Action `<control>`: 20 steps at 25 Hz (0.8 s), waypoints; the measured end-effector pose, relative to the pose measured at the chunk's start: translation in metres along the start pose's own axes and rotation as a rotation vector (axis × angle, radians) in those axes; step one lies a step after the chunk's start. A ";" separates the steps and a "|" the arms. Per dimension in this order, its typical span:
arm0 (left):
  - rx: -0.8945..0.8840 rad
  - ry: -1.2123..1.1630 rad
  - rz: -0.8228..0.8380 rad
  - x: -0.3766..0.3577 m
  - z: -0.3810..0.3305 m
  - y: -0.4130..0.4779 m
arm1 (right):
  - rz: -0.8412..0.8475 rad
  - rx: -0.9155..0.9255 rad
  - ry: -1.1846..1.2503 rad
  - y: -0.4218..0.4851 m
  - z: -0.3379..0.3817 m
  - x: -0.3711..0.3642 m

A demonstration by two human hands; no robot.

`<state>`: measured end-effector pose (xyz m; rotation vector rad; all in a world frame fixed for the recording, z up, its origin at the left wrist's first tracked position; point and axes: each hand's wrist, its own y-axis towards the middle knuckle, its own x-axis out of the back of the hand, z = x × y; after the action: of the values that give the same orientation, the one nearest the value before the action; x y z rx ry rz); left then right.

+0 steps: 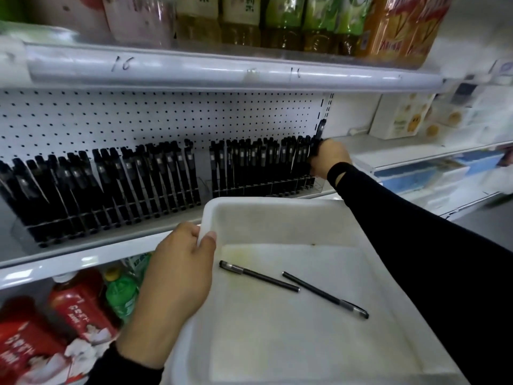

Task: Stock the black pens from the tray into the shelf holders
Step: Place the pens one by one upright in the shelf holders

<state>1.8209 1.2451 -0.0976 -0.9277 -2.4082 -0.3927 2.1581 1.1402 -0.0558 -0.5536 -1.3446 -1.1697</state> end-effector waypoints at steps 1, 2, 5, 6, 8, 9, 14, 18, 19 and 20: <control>0.002 0.004 0.002 0.000 0.000 0.000 | 0.007 -0.003 0.007 0.001 0.000 0.001; 0.004 0.004 0.005 0.000 0.000 0.000 | 0.015 -0.007 0.008 0.002 -0.001 0.003; 0.016 0.001 0.015 0.001 0.000 0.000 | 0.026 -0.027 -0.013 -0.002 -0.002 0.003; 0.014 0.003 0.018 0.001 0.000 0.000 | 0.037 -0.037 -0.005 -0.004 -0.004 0.001; 0.009 0.002 0.017 0.001 -0.001 0.000 | 0.058 -0.063 0.032 -0.009 -0.007 -0.004; 0.010 0.001 0.014 0.001 -0.001 0.000 | 0.065 -0.072 0.038 -0.010 -0.007 -0.007; 0.022 -0.007 0.025 0.000 -0.001 0.002 | 0.050 -0.083 0.036 -0.008 -0.005 -0.017; 0.021 -0.008 0.025 -0.001 0.000 0.004 | 0.025 -0.087 0.089 -0.008 -0.006 -0.016; 0.021 -0.016 0.028 -0.001 0.000 0.004 | 0.028 -0.083 0.090 -0.009 -0.007 -0.016; 0.020 -0.021 0.028 -0.001 0.001 0.004 | 0.036 -0.080 0.085 -0.011 -0.008 -0.015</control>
<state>1.8241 1.2472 -0.0987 -0.9606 -2.4111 -0.3496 2.1546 1.1342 -0.0745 -0.5766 -1.2153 -1.2083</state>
